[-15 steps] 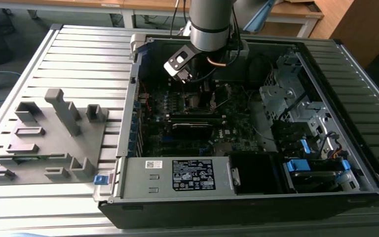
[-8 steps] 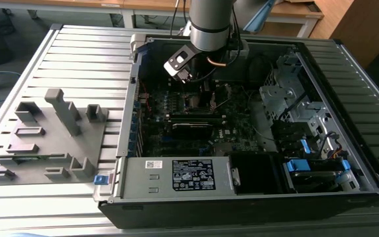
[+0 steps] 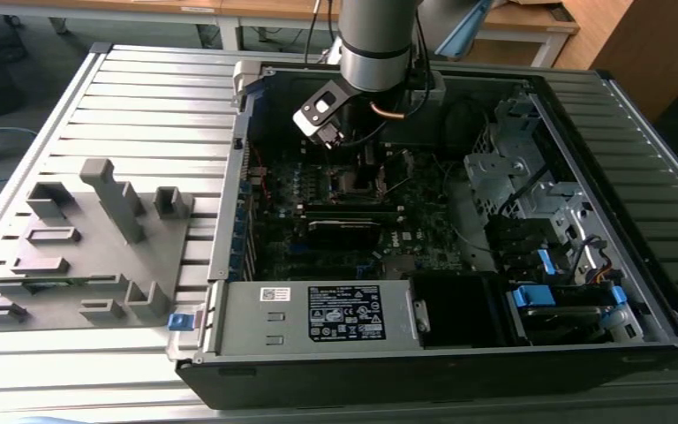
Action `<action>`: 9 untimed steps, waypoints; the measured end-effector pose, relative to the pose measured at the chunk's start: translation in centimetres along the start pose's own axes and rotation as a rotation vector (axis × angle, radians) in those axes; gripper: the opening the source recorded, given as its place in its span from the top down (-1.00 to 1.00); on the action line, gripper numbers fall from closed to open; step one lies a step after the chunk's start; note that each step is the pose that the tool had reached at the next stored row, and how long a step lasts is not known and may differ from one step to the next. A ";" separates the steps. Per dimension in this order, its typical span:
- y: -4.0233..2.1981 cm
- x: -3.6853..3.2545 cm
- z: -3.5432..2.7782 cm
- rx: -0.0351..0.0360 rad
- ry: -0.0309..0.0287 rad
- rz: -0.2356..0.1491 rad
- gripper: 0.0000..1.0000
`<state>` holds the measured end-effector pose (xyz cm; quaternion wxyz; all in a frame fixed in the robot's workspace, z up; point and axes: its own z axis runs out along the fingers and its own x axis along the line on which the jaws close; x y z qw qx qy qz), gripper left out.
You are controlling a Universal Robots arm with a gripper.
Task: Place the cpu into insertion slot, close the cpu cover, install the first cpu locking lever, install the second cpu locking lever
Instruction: 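Place the cpu into insertion slot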
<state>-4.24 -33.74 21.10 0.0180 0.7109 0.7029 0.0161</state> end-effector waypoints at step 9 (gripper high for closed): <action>0.00 0.00 -0.03 0.0000 0.0000 0.000 0.07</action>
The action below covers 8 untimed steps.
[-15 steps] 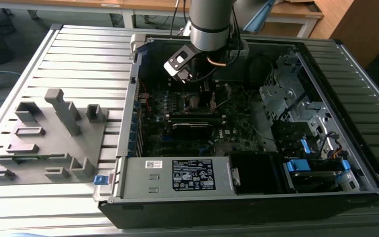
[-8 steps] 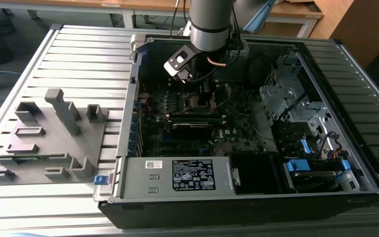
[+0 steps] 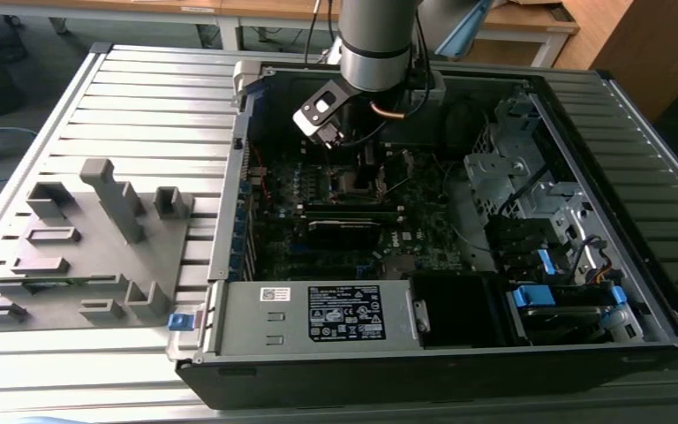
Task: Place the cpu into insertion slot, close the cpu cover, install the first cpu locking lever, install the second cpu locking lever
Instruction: 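Place the cpu into insertion slot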
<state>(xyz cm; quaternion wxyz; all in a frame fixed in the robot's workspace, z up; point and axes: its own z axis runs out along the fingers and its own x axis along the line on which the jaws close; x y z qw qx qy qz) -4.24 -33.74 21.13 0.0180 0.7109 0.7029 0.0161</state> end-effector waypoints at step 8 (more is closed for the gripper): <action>0.00 0.00 -0.01 0.0000 0.0000 0.000 0.07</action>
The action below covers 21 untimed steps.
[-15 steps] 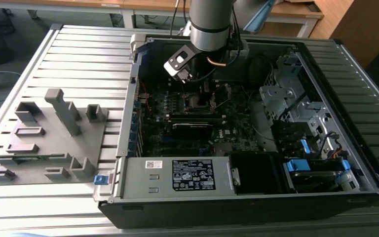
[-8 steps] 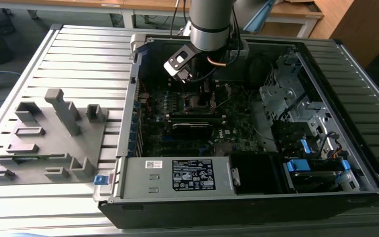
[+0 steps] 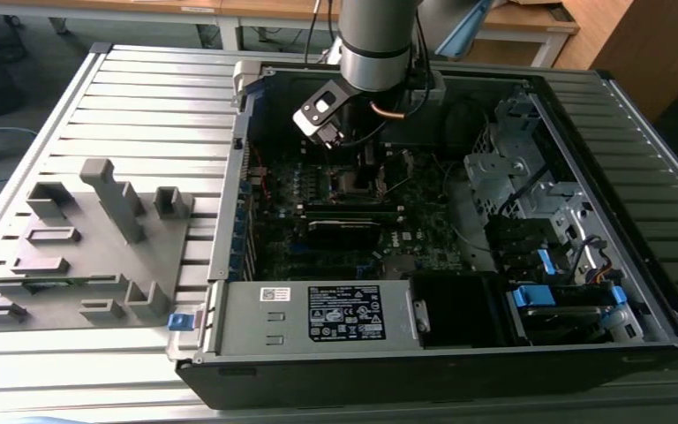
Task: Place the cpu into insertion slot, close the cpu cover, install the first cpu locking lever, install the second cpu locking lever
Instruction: 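Place the cpu into insertion slot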
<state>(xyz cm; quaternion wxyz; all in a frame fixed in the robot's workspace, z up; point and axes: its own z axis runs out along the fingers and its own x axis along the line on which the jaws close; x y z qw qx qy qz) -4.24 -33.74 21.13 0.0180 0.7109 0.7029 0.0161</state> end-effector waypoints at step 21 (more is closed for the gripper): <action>0.00 0.00 -0.02 0.0000 -0.0001 0.000 0.79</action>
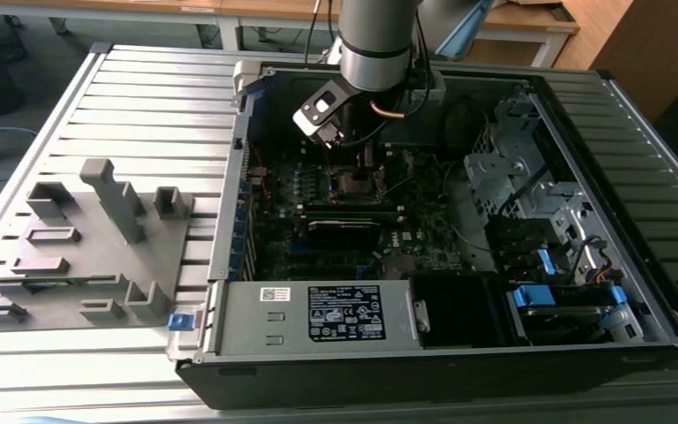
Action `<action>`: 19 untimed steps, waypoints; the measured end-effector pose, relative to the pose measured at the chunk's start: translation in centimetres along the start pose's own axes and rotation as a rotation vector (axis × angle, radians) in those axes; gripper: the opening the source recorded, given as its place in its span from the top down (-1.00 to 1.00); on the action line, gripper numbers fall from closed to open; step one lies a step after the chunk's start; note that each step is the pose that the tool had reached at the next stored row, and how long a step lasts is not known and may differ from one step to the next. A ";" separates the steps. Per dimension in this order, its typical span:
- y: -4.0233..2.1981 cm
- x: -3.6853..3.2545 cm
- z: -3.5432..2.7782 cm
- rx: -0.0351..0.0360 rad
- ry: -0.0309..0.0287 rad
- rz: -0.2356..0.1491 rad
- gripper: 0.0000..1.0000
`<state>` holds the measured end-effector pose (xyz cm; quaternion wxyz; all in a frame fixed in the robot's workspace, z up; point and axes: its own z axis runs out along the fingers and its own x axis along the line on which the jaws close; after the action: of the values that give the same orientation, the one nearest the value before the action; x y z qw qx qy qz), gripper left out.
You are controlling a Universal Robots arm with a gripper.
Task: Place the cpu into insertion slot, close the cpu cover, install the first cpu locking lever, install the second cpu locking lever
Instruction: 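Place the cpu into insertion slot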
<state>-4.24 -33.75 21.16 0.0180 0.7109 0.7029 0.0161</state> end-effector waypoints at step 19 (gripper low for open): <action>-0.53 -0.02 0.64 -0.0001 0.0055 -0.037 0.79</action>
<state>-4.74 -33.76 20.49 0.0164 0.6977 0.7160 0.0177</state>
